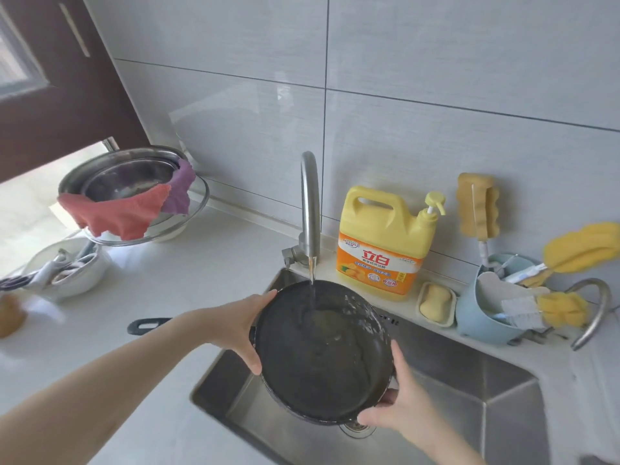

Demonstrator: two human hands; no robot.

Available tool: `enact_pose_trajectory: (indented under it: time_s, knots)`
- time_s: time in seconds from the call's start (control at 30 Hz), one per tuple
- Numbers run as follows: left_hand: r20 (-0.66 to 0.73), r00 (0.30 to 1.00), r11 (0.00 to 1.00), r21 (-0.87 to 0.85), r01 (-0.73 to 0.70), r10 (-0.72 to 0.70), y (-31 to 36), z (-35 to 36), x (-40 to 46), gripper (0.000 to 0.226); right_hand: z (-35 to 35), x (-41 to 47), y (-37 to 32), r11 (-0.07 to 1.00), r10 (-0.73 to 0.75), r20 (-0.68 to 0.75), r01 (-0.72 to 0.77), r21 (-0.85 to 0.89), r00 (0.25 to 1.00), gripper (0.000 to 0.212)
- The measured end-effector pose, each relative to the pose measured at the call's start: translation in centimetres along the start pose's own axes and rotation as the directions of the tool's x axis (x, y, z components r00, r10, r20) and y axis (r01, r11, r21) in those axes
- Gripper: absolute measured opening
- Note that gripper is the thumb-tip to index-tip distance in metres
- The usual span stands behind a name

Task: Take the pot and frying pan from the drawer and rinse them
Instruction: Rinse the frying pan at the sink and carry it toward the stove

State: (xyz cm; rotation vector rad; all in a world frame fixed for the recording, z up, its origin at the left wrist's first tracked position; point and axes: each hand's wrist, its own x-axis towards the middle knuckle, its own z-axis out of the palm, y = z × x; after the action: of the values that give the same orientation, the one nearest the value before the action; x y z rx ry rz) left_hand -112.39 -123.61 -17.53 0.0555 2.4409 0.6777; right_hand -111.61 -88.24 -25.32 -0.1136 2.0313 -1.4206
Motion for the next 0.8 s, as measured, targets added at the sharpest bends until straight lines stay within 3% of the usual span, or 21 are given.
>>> enact_pose_trajectory:
  time_s: [0.13,0.4,0.63,0.8]
  knots:
    - [-0.120,0.992,0.998,0.067,-0.019,0.026,0.2,0.0,0.1,0.142,1.2,1.3,0.4,0.997,-0.044,-0.055,0.047,0.058,0.998,0.155]
    - [-0.399,0.912,0.993,0.103,-0.064,0.100,1.1,4.9,2.1,0.151,-2.3,1.8,0.0,0.964,-0.195,-0.170,0.157,-0.214,0.966,0.154]
    - [-0.678,0.679,0.959,0.227,-0.173,0.283,2.6,8.6,2.6,0.143,-3.4,0.2,2.1,0.896,-0.355,-0.392,0.190,-0.401,0.849,0.150]
    - [-0.766,0.545,0.940,0.291,-0.179,0.341,5.0,10.2,2.8,0.135,-5.0,-1.2,3.1,0.822,-0.482,-0.463,0.201,-0.533,0.744,0.149]
